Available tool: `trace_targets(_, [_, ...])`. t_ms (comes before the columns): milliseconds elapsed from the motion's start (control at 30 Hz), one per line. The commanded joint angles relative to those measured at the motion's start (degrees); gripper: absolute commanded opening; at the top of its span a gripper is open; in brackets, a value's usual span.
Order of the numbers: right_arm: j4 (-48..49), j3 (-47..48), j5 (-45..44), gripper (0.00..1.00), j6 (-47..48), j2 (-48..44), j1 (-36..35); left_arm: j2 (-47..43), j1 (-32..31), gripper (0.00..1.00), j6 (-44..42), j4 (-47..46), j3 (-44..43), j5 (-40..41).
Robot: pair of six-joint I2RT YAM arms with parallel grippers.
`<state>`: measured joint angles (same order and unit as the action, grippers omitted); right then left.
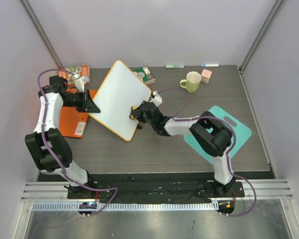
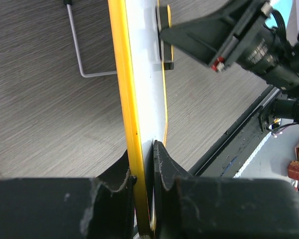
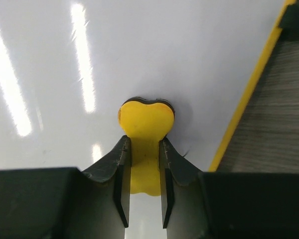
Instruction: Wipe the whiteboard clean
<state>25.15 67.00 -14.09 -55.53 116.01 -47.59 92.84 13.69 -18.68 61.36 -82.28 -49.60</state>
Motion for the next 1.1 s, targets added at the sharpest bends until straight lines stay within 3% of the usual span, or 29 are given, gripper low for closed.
trace_targets(0, [-0.88,2.43,10.31,0.01,0.59,-4.54,-6.64,0.06,-2.88,0.00,-12.09,-3.36,0.54,7.50])
trace_targets(233, [-4.48,-0.38,6.97,0.01,2.35,-13.50,-1.81,0.85,-2.79,0.00,-10.77,-3.79,-1.04,7.77])
trace_targets(567, [-20.13,-9.60,-5.24,0.01,10.52,-27.84,1.80,1.47,-2.71,0.00,-7.70,-4.15,-3.06,8.21])
trace_targets(833, [-24.79,-17.34,-5.51,0.01,10.53,-29.87,1.89,2.43,-2.79,0.00,-6.64,-3.88,-3.68,9.17])
trace_targets(967, [-26.64,-19.97,-6.30,0.01,13.07,-29.17,1.89,3.57,-2.79,0.25,-6.55,-2.92,-5.34,9.35])
trace_targets(1067, [-27.95,-20.42,-7.36,0.01,13.43,-28.47,1.98,4.63,-2.79,0.26,-6.29,-2.48,-6.75,9.35])
